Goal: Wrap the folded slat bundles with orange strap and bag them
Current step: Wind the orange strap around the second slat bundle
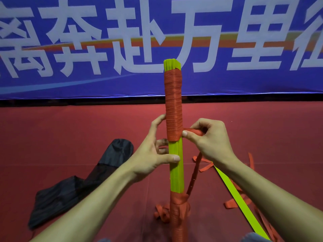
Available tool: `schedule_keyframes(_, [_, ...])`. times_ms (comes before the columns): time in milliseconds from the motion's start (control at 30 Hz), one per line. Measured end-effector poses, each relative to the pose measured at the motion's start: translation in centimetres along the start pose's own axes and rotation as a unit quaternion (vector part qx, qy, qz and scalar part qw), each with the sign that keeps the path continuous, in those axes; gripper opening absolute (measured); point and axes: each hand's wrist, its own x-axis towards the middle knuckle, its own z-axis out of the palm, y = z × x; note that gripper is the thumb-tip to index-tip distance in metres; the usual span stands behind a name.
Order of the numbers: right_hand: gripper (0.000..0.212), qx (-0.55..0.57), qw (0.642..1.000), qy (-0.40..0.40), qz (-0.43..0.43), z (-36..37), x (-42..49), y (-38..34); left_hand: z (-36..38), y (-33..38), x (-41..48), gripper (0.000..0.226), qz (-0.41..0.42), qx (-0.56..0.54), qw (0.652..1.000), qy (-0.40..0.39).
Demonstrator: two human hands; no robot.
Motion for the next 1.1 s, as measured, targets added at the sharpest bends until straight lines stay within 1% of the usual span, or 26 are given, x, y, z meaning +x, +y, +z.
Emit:
schedule_keyframes(100, [0.025, 0.003, 1.000, -0.005, 0.012, 0.1, 0.0, 0.2, 0.3, 0.0, -0.2, 0.098, -0.009, -0.012, 1.000, 0.002])
schedule_keyframes(200, [0.027, -0.005, 1.000, -0.012, 0.024, 0.2, -0.1, 0.6, 0.4, -0.3, -0.3, 0.102, -0.007, 0.003, 1.000, -0.018])
schedule_keyframes(267, [0.028, -0.010, 0.999, -0.016, 0.029, 0.2, -0.1, 0.9, 0.6, -0.3, -0.3, 0.102, -0.004, 0.006, 1.000, -0.015])
schedule_keyframes(400, [0.023, -0.041, 0.998, -0.030, 0.026, 0.1, 0.0, 0.6, 1.2, -0.5, -0.1, 0.100, 0.008, 0.008, 0.999, 0.036])
schedule_keyframes(567, [0.016, -0.072, 0.996, -0.032, 0.042, -0.4, 0.2, 0.5, 0.9, -1.0, 0.3, 0.097, 0.027, 0.028, 0.995, 0.090])
schedule_keyframes(700, [0.010, -0.058, 0.997, -0.043, 0.035, -0.1, 0.0, 0.1, 0.7, -1.4, 0.5, 0.093, 0.025, 0.063, 0.988, 0.135])
schedule_keyframes(867, [0.006, -0.053, 0.997, -0.055, 0.008, 0.8, -0.6, -0.6, 0.9, -1.5, 0.7, 0.099, 0.024, 0.137, 0.974, 0.179])
schedule_keyframes(967, [0.011, -0.038, 0.998, -0.044, 0.012, 0.8, -0.6, -0.7, 1.1, -1.3, 0.7, 0.101, 0.030, 0.166, 0.969, 0.182])
schedule_keyframes(1100, [0.032, -0.021, 0.999, -0.033, 0.029, 0.6, -0.7, -0.8, 1.6, -0.5, 0.4, 0.102, 0.027, 0.185, 0.966, 0.179])
